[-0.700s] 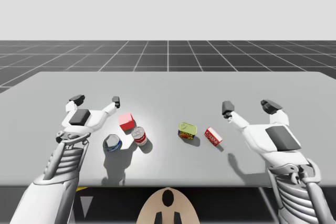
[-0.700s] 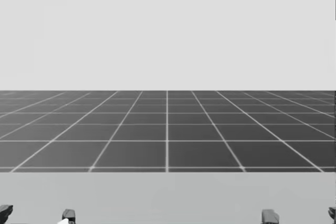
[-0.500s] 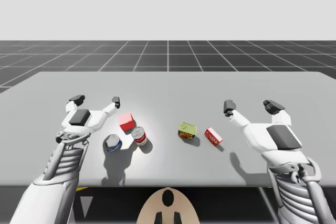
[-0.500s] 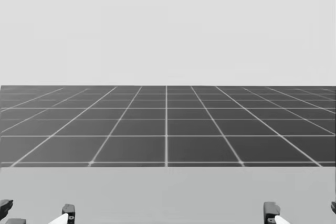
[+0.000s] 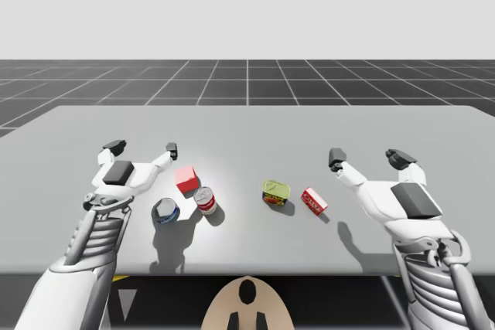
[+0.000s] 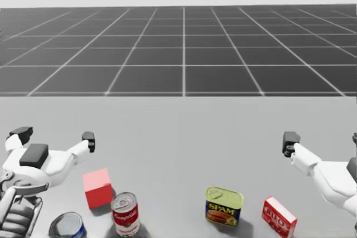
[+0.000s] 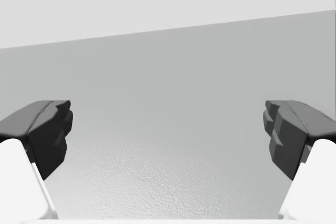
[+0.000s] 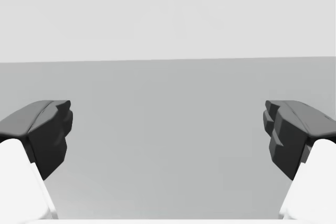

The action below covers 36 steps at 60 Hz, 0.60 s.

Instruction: Find the red cube and pick it up.

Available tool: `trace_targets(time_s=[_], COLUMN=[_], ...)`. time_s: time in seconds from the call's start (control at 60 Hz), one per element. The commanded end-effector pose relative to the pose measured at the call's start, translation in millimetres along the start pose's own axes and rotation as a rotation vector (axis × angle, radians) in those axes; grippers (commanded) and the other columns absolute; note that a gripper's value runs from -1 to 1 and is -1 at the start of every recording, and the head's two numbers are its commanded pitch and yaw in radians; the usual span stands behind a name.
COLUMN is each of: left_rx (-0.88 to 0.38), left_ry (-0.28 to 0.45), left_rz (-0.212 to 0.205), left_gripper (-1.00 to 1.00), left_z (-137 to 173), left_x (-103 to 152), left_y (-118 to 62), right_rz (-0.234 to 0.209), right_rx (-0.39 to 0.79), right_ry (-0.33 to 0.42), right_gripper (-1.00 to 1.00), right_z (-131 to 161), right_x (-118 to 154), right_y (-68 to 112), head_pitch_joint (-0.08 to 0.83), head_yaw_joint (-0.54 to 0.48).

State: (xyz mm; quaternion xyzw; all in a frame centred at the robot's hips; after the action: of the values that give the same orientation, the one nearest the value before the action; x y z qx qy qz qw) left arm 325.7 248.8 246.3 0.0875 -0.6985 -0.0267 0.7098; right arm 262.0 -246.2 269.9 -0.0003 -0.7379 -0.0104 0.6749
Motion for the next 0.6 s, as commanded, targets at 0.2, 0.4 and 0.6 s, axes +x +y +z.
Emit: trace_targets(time_s=[0.2, 0.4, 0.6], left_rx=[-0.003, -0.004, -0.008], left_ry=[0.002, 0.004, 0.005], left_rz=[-0.006, -0.009, -0.007], left_gripper=[-1.0, -1.0, -1.0], left_z=[0.4, 1.3, 2.3], left_x=[0.3, 0.2, 0.2], left_y=[-0.6, -1.3, -2.4], right_rz=[-0.004, 0.001, 0.006], right_rx=[0.001, 0.007, 0.012], right_ry=[0.012, 0.018, 0.024], right_gripper=[-1.0, -1.0, -1.0], right_z=[0.1, 0.9, 0.9], right_x=[-1.4, -2.0, -3.4], right_y=[0.4, 1.3, 1.7], head_pitch_joint=[0.499, 0.566, 0.601], head_yaw_joint=[0.13, 0.23, 0.3])
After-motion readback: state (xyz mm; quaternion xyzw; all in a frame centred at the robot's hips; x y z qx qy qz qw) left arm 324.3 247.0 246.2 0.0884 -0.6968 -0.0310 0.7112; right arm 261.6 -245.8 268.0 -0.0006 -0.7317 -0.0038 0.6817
